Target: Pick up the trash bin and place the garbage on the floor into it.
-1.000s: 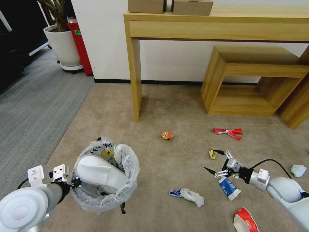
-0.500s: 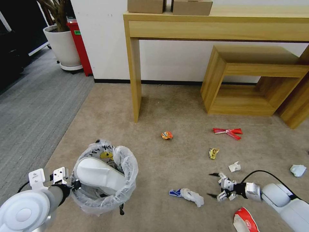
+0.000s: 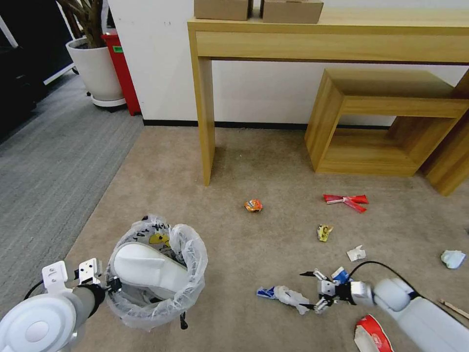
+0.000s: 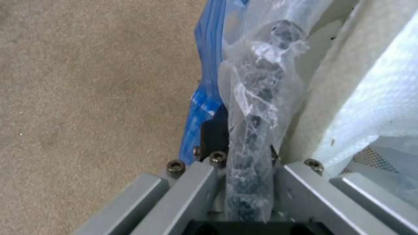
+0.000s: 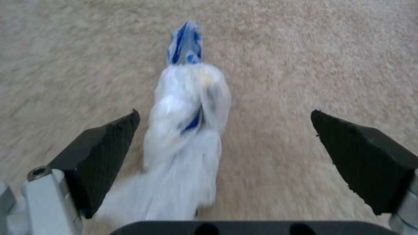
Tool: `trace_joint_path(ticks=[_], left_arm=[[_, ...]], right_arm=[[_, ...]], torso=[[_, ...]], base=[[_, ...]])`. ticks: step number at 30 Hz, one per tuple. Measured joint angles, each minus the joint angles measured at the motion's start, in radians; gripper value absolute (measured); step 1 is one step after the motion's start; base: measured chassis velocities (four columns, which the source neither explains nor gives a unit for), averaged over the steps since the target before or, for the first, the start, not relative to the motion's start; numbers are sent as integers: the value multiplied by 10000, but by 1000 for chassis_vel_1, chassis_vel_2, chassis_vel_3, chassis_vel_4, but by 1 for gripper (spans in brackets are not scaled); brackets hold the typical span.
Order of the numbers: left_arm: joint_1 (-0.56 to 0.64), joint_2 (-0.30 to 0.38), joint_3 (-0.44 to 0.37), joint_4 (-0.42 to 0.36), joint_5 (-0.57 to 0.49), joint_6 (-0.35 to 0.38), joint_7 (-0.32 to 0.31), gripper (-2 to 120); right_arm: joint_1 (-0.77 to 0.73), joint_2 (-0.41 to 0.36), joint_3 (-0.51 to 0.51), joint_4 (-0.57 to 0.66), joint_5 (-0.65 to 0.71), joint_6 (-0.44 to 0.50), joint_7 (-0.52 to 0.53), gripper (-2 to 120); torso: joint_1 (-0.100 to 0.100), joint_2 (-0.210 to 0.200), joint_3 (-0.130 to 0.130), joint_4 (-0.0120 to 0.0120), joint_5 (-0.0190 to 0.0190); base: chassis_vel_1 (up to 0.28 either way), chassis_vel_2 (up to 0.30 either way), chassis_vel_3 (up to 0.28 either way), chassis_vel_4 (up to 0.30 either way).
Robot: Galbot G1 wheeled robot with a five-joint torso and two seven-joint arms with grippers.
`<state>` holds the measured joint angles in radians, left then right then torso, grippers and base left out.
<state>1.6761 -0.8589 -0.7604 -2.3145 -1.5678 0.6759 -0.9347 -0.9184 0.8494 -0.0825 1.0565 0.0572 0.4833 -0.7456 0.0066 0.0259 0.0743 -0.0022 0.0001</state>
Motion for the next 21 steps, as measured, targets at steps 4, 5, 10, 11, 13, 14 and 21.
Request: trace_joint_path(ticks=[4, 5, 10, 11, 13, 14, 21], left_arm=[[5, -63, 38, 21, 50, -2, -3, 0], [3, -68, 51, 32, 58, -2, -4, 0], [-22, -46, 71, 73, 65, -4, -6, 0], [-42, -3, 72, 84, 65, -9, -5, 0], [-80, 56, 86, 100, 53, -13, -3, 0], [-80, 56, 86, 100, 53, -13, -3, 0], [-140, 61, 170, 188, 100, -15, 5, 0]], right_arm=[[180, 273, -239, -223, -110, -94, 396, 100], [209, 329, -274, -293, -160, -105, 463, 100], [246, 456, -374, -542, -187, -103, 630, 100], [265, 521, -404, -664, -197, -103, 671, 100], [312, 630, -477, -852, -183, -85, 701, 100], [312, 630, -477, -852, -183, -85, 701, 100], [339, 841, -544, -1083, -122, -99, 781, 98]], torso=[[0, 0, 0, 1, -1], [0, 0, 0, 1, -3], [0, 0, 0, -1, -2], [0, 0, -1, -2, -3], [1, 0, 0, -1, -2], [1, 0, 0, -1, -2], [0, 0, 0, 1, -2]], base=[[0, 0, 0, 0], [0, 0, 0, 0], [0, 0, 0, 0], [0, 0, 0, 0], [0, 0, 0, 0], [0, 0, 0, 0], [0, 0, 0, 0]])
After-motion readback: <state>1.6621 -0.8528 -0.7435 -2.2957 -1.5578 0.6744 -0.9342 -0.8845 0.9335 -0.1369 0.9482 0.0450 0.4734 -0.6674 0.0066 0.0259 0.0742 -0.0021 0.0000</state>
